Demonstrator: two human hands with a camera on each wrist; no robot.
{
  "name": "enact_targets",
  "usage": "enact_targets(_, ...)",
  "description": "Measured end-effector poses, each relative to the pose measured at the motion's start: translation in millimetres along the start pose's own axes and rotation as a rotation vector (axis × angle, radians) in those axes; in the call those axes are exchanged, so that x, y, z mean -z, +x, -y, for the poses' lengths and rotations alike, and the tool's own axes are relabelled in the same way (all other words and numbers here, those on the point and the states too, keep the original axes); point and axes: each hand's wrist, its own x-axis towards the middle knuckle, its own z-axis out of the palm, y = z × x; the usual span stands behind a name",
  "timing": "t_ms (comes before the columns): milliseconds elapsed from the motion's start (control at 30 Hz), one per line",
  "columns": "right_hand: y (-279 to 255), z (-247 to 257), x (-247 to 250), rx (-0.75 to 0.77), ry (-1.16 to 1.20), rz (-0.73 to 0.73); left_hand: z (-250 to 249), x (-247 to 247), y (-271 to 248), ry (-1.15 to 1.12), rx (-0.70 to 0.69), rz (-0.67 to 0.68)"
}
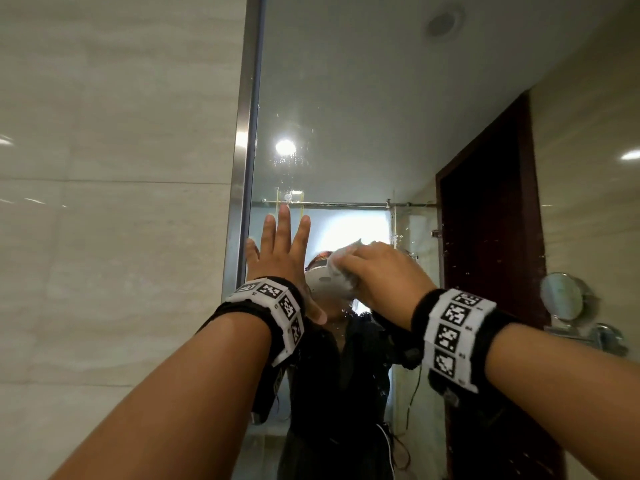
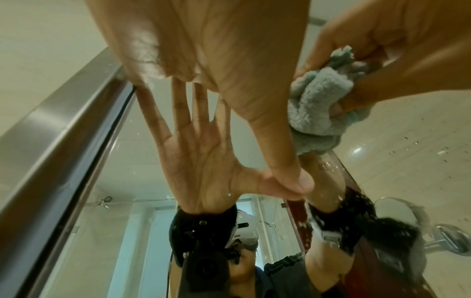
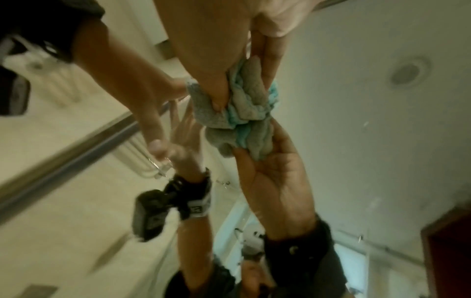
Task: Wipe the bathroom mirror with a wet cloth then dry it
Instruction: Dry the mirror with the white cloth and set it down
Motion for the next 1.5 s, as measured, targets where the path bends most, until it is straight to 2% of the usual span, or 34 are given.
enact_targets(67,10.7,-12.7,14.6,-0.031,-0.02,0.009,0.1,0.5,-0.1,0.0,0.006,-0.002)
enact_targets(200,46.2,-53.0,64.0,-0.395,0.079,-0.227,-0.6,-0.1,0.3,-0.02,0.01,0.006)
enact_targets(267,44.7,-59.0,67.6,-0.442,0.04,-0.241,-1.1,0.8,0.5,-0.015,0.012,0.009)
enact_targets(400,9.4,-37.8,32.2,-0.268,0.16,-0.279,-3.2,4.0,0.0,-0.009,0.01,0.009)
enact_targets(533,-39.0,-22.7,7.1,-0.143,0.06,-0.098,-17.3,4.2,-9.7,0.019,-0.035,-0.093)
enact_targets(633,-38.7,-28.1,10.6,-0.115,0.001,0.019,-31.6,-4.6,-12.9,0.001,-0.079,-0.058)
enact_targets(700,-24.4,-36.1,26.1,-0.161,0.115,-0.069,-35.4,-11.5,-11.0,-0.017,-0.076,-0.029)
enact_targets(767,-9.0,-50.1,52.3,-0.309,0.132,-0.207,-35.4,-16.6,-9.1,-0.03,-0.066,-0.027)
enact_targets(833,3.2,-64.7,74.9,-0.448,0.043,-0.233,-34.8,-18.1,-9.1,-0.026,-0.067,-0.038)
enact_targets(900,9.3,-71.1,81.8,-0.513,0.001,-0.211,-34.9,-18.3,-8.4,-0.016,-0.066,-0.044)
enact_targets(1000,8.3,-61.1,69.0,-0.449,0.03,-0.186,-37.0,-17.0,-7.7,-0.012,-0.054,-0.036)
enact_targets(1067,4.6,-53.8,60.9,-0.401,-0.024,-0.223,-38.0,-9.9,-10.5,-0.028,-0.054,-0.044)
enact_targets(1133,3.7,-48.8,52.8,-0.367,-0.022,-0.255,-34.3,3.0,-10.3,-0.071,-0.055,-0.112)
enact_targets(1233,8.6,-46.9,41.4,-0.301,0.003,-0.216,-21.4,23.1,3.5,-0.064,-0.018,-0.238)
enact_targets(1367,33.5,-53.0,37.0,-0.177,0.002,-0.196,-8.3,48.7,31.3,-0.036,0.024,-0.183)
enact_targets(1500,64.7,-52.8,34.7,-0.186,0.019,-0.25,-5.3,56.9,48.3,-0.103,0.008,-0.146)
